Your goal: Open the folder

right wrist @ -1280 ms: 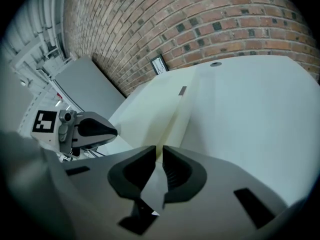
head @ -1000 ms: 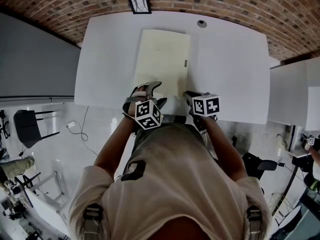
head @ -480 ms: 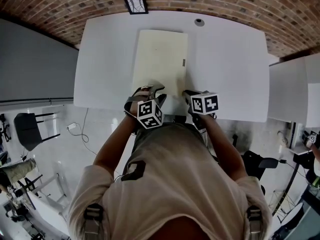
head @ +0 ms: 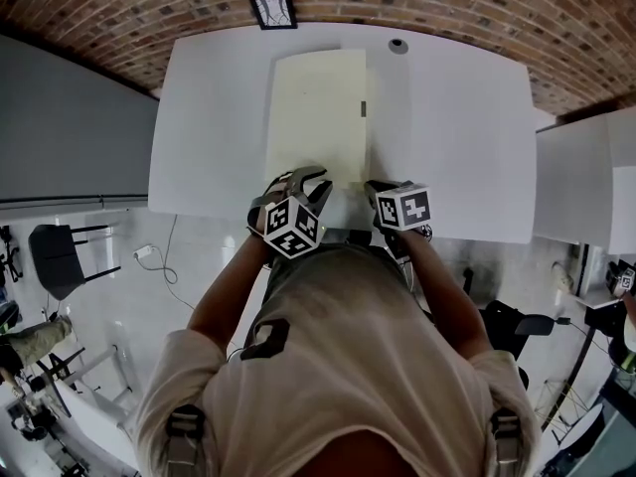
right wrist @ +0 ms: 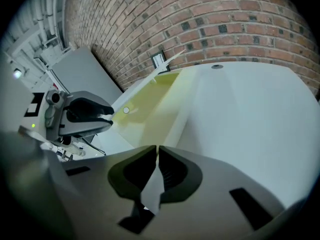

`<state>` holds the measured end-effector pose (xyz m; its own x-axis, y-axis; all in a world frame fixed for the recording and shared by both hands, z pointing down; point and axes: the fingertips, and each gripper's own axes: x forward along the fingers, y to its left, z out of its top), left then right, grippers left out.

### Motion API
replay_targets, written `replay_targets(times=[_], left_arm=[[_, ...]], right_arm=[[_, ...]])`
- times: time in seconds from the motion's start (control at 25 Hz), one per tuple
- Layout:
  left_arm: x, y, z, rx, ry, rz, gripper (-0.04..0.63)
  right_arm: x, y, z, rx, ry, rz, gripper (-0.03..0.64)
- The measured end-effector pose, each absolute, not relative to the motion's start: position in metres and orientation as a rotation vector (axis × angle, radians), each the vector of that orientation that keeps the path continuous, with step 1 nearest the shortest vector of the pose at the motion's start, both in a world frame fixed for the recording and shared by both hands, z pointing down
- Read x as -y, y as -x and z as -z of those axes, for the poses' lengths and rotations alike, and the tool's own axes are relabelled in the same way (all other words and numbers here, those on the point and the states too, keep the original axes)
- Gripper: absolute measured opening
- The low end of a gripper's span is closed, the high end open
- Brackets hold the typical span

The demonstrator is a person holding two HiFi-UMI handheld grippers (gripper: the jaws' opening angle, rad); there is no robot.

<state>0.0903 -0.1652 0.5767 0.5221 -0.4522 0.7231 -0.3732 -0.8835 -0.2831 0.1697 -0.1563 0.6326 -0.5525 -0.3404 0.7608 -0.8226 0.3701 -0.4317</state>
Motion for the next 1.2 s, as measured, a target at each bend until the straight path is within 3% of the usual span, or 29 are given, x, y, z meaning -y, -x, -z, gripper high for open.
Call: replay_targets(times=[1.2], left_arm=[[0.179, -0.035, -0.515, -1.222, 2.775, 1.012, 0.067]], right_arm=[[0.158, -0.169, -0.632, 2.125, -0.929, -1.054, 0.008]])
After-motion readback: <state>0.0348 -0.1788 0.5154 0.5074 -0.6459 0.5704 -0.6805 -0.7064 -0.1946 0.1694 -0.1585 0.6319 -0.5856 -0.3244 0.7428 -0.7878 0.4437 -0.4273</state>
